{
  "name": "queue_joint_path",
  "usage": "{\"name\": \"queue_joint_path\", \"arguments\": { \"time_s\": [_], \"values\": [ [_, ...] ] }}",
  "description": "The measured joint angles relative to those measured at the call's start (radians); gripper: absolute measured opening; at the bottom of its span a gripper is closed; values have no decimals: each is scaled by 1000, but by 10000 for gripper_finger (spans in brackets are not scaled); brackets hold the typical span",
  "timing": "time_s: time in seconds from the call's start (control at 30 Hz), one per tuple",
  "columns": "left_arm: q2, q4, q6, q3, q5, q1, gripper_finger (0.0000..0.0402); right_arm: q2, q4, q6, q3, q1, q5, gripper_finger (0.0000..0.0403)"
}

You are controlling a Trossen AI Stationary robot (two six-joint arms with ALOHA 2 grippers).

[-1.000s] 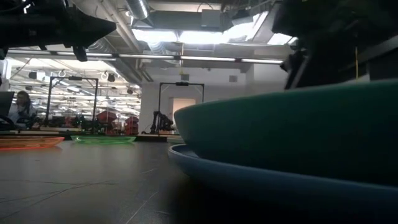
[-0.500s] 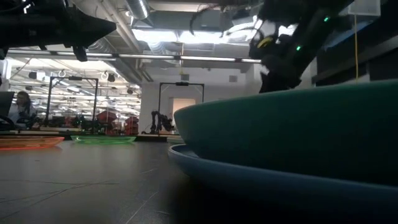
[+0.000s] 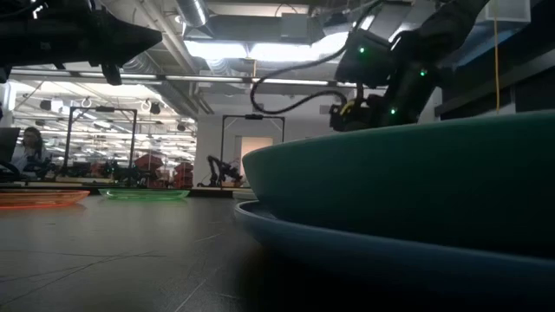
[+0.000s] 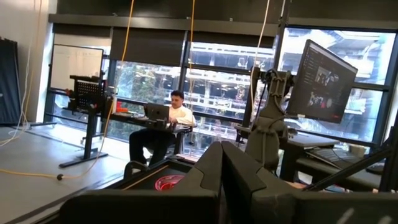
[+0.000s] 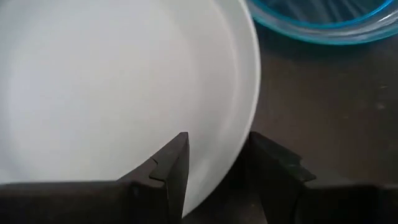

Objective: Stack plastic plates
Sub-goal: Stack the gray plates on top of the pink plate

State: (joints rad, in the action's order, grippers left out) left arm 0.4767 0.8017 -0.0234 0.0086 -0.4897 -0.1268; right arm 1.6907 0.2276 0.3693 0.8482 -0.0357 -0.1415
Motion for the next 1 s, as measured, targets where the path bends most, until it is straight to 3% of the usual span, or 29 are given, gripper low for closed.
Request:
{"name": "queue_joint_path", "arguments": {
  "time_s": [0.37,0.8,1.0],
  "values": [
    [0,0,0,0,0,0,2,29,-23,-33,2,2,-4,148],
    [0,0,0,0,0,0,2,30,-49,-89,1,2,-32,14],
    [0,0,1,0,0,0,2,30,-48,-116,2,3,-78,11]
  ]
}}
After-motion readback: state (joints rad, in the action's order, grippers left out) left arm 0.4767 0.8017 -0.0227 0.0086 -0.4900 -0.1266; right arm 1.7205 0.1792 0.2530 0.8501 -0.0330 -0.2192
